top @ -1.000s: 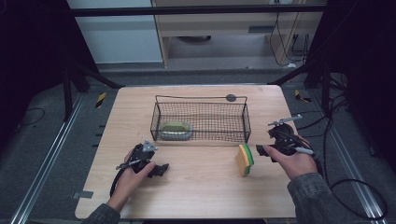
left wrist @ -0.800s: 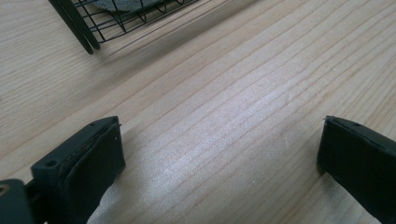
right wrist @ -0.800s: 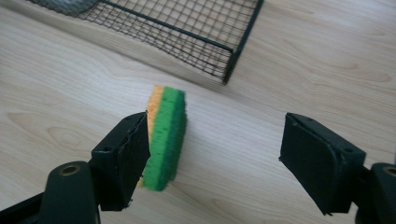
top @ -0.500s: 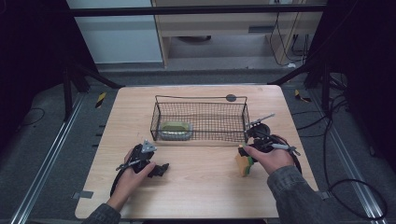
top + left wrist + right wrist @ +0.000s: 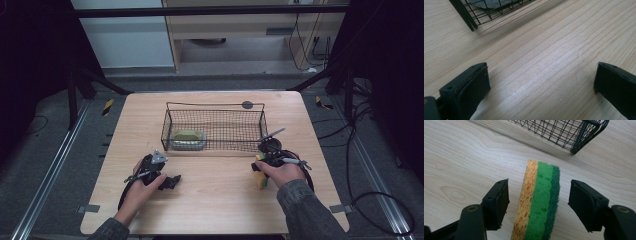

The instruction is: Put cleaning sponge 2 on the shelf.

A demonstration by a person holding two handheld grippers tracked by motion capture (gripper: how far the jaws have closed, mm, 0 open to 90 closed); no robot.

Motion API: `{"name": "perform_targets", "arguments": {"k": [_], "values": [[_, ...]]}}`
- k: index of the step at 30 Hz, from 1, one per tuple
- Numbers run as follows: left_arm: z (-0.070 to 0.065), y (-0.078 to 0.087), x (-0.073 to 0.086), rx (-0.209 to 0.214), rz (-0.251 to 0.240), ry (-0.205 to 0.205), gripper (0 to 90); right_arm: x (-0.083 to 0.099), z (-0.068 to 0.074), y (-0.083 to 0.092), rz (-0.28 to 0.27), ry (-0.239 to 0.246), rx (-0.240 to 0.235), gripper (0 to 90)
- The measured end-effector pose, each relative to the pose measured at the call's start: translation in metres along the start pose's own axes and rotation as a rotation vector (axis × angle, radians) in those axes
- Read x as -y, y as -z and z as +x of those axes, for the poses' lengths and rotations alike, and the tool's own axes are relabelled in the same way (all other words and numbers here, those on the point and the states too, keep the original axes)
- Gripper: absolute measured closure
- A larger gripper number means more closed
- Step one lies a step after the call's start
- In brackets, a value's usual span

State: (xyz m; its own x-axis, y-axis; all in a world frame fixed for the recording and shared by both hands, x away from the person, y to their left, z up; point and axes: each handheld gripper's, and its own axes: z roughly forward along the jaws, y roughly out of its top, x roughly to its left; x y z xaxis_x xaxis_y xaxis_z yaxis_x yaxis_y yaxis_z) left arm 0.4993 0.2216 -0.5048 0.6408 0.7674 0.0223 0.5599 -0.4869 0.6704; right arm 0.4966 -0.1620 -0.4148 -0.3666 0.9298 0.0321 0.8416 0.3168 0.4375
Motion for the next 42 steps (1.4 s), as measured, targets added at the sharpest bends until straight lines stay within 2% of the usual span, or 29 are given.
{"name": "perform_targets", "arguments": {"k": [5,13,21,29,42], "values": [[0.0,0.0,0.0,0.002,-0.002,-0.001,0.0,0.0,0.001,-0.005,0.014,-0.008,-0.007,36.2],[0.0,0.0,0.0,0.002,-0.003,-0.003,0.0,0.001,0.003,-0.011,0.035,0.006,-0.011,43.9],[0.001,0.0,0.0,0.005,-0.005,-0.004,0.0,0.003,0.0,-0.008,0.027,0.017,-0.036,62.7],[0.001,0.0,0.001,0.007,-0.009,-0.007,0.0,0.004,-0.006,-0.001,0.01,0.022,-0.041,63.7],[0.002,0.0,0.001,0.008,-0.011,-0.01,0.0,0.001,-0.029,0.014,-0.041,0.036,-0.026,63.7]]}}
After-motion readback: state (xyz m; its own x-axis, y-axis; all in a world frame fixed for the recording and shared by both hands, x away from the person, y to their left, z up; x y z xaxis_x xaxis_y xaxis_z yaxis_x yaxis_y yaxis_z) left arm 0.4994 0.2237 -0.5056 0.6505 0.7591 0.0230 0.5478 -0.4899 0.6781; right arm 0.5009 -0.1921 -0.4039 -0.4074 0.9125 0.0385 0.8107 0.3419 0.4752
